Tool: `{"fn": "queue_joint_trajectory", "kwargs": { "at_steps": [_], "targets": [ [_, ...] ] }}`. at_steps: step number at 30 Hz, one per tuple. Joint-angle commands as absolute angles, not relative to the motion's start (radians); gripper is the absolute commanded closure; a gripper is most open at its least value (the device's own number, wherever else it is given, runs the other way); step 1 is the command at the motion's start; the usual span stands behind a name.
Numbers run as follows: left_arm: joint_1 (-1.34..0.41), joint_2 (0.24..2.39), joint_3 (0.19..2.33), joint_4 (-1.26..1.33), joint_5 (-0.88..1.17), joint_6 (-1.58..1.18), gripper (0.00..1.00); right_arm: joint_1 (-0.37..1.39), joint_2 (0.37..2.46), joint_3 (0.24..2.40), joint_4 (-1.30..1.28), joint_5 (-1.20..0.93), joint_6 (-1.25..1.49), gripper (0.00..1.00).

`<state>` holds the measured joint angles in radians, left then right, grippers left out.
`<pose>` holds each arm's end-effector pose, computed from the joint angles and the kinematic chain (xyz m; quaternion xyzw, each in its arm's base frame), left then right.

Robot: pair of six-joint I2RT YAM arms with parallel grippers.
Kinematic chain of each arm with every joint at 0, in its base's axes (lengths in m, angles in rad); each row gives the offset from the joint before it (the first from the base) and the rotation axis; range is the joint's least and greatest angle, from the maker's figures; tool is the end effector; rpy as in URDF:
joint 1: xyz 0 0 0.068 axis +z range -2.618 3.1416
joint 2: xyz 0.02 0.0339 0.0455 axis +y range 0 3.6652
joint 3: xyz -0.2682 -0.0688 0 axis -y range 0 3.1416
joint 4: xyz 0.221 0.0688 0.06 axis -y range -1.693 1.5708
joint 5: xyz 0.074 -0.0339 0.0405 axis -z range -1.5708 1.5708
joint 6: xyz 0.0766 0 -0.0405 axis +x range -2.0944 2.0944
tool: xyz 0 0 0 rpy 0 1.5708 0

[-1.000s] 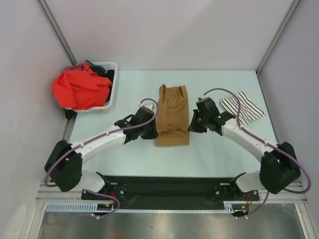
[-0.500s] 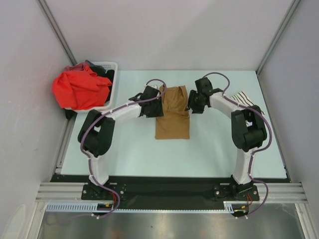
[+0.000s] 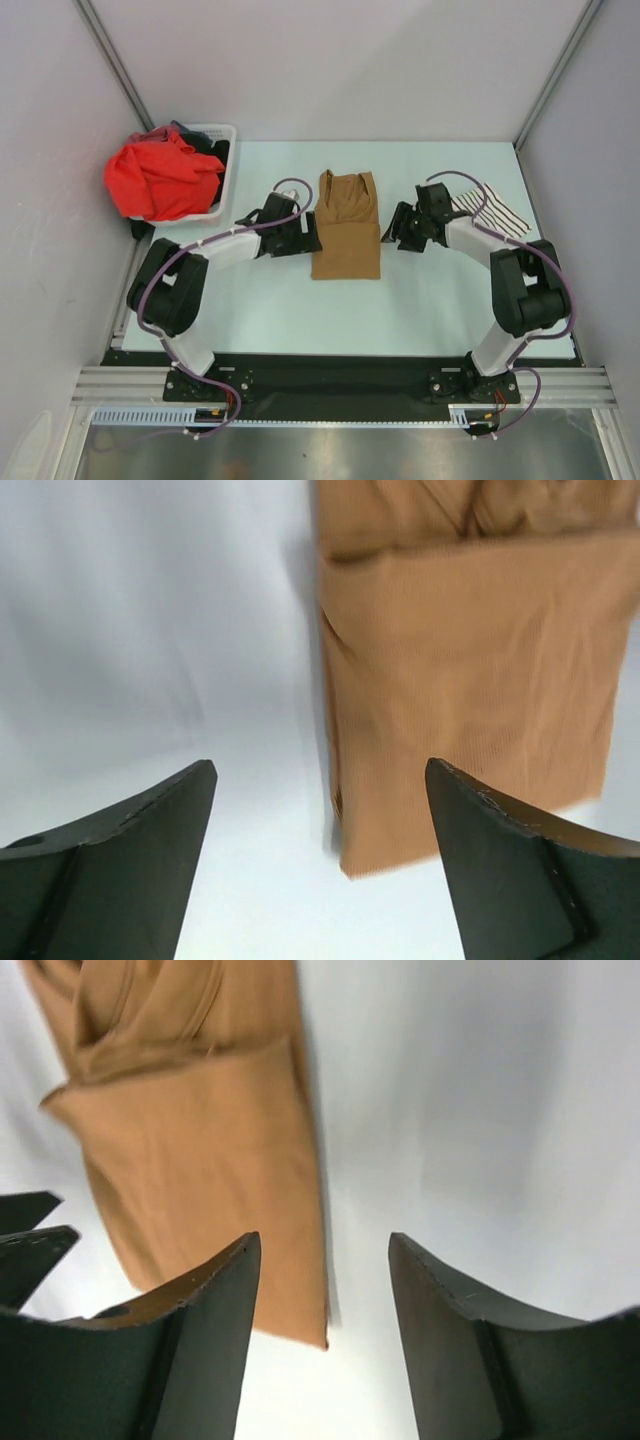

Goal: Fold and stack the tank tops
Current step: Fold the tank top

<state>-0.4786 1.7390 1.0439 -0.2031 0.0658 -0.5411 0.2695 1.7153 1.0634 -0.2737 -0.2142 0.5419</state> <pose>0.3232 -0.1734 0.1648 -0.0186 0.9434 -0.1881 0.2727 0.3429 0.1116 0.1736 0.0945 0.9388 0.2176 0.2496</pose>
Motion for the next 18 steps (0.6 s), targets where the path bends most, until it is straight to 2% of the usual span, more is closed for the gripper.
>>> {"fn": "queue_joint_trajectory", "kwargs": {
  "at_steps": [1,5,10,12,13,14,16,18],
  "targets": [
    [-0.517,1.651,0.958,-0.103,0.16,-0.552,0.09,0.299,1.637,0.982,-0.158,-0.34,0.532,0.41],
    [-0.557,1.646,0.917,-0.069,0.182,-0.575,0.18,0.333,1.628,0.96,-0.199,-0.312,0.512,0.43],
    [-0.609,1.649,0.861,-0.04,0.172,-0.604,0.23,0.367,1.634,0.919,-0.233,-0.282,0.517,0.44],
    [-0.626,1.652,0.848,-0.032,0.166,-0.614,0.32,0.383,1.626,0.878,-0.224,-0.276,0.525,0.49],
    [-0.629,1.652,0.838,-0.032,0.16,-0.618,0.35,0.39,1.623,0.865,-0.216,-0.278,0.526,0.55],
    [-0.635,1.651,0.83,-0.034,0.15,-0.62,0.45,0.399,1.615,0.853,-0.215,-0.278,0.529,0.59],
    [-0.641,1.641,0.806,-0.023,0.146,-0.623,0.54,0.408,1.603,0.816,-0.21,-0.278,0.531,0.64],
    [-0.65,1.634,0.79,-0.02,0.132,-0.62,0.71,0.419,1.585,0.793,-0.209,-0.29,0.531,0.83]
  ]
}}
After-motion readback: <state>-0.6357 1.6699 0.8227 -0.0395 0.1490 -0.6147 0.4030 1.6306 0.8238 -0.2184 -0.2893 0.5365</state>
